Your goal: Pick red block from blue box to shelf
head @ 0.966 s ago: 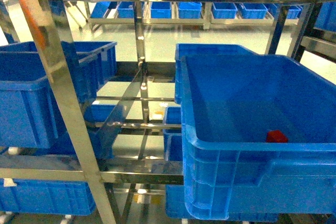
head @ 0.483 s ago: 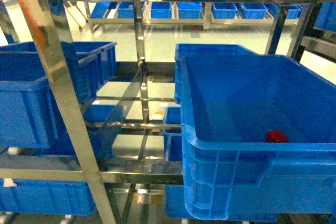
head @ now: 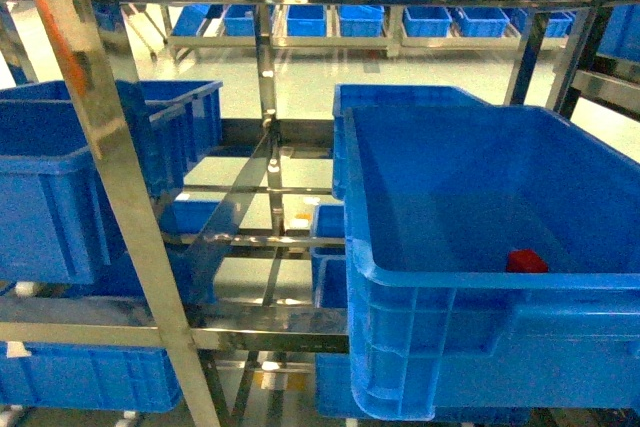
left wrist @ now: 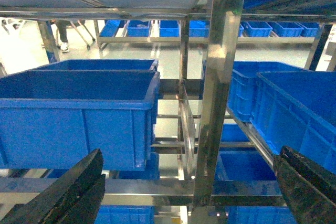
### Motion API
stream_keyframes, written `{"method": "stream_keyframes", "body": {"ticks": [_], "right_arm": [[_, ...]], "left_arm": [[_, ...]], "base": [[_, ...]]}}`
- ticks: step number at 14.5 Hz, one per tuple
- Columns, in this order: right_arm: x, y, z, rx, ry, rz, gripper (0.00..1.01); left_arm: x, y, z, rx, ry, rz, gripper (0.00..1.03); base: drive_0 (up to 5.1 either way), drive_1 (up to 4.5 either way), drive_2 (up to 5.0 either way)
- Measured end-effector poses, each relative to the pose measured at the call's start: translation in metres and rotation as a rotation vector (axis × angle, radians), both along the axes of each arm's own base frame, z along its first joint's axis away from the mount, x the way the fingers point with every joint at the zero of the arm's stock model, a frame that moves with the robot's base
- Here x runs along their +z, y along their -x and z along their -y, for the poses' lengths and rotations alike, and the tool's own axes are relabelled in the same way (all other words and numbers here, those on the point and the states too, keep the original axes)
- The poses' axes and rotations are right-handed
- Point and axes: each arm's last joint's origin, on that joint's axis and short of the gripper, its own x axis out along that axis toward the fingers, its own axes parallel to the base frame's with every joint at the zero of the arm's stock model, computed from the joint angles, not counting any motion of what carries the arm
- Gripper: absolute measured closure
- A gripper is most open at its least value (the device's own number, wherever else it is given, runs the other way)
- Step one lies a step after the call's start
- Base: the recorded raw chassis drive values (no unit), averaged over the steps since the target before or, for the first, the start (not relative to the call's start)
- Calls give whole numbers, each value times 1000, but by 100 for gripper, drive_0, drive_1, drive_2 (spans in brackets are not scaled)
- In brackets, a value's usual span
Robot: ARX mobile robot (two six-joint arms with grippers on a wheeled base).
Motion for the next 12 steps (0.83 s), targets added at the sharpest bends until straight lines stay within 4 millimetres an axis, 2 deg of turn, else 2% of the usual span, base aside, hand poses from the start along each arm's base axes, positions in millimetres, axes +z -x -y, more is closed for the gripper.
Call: {"method": "stream_keyframes", "body": {"ticks": [1, 4, 6, 9, 10, 12], "right_arm": [[0, 0, 0, 0, 0, 0, 93], [0, 0, 0, 0, 0, 0, 61], [0, 0, 0, 0, 0, 0, 35], [0, 0, 0, 0, 0, 0, 4], [0, 0, 0, 0, 0, 0, 1], [0, 0, 0, 0, 0, 0, 3]], "left_arm": [[0, 0, 0, 0, 0, 0, 5], [0, 0, 0, 0, 0, 0, 5], [0, 0, 0, 0, 0, 0, 5], [0, 0, 0, 0, 0, 0, 5], [0, 0, 0, 0, 0, 0, 5], [0, 0, 0, 0, 0, 0, 5]], "base": [[0, 0, 0], [0, 0, 0], [0, 0, 0], [0, 0, 0], [0, 0, 0], [0, 0, 0]]}}
